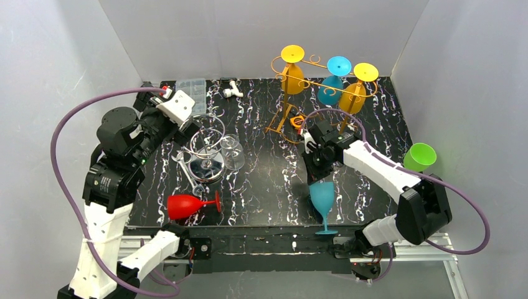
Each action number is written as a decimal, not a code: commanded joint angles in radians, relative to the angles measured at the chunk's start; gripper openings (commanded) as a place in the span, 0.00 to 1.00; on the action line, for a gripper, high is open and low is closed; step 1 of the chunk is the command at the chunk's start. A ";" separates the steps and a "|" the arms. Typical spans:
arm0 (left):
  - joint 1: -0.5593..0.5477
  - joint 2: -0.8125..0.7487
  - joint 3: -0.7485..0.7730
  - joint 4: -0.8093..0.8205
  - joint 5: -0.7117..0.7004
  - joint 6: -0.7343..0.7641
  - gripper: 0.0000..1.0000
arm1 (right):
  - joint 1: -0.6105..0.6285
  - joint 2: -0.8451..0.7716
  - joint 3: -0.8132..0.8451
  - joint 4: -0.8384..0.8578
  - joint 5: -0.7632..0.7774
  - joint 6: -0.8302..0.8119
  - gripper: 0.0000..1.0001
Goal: Place the wine glass upside down on the wine glass rack
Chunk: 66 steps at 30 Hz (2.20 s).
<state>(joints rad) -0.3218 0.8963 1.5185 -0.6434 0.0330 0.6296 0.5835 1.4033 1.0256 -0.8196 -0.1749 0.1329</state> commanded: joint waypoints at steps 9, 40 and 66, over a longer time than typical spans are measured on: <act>0.003 -0.005 0.025 0.017 0.027 -0.010 0.98 | 0.001 -0.031 0.379 -0.113 0.003 0.050 0.01; -0.096 0.240 0.172 -0.108 0.811 -0.522 0.98 | 0.088 -0.040 0.915 0.509 -0.065 0.404 0.01; 0.091 0.319 0.250 0.056 0.619 -1.498 0.98 | 0.147 0.011 1.054 0.587 0.061 0.286 0.01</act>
<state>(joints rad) -0.2363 1.2140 1.7218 -0.6189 0.6071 -0.7197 0.7109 1.4139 2.0785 -0.3340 -0.1497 0.4339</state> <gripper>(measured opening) 0.982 0.025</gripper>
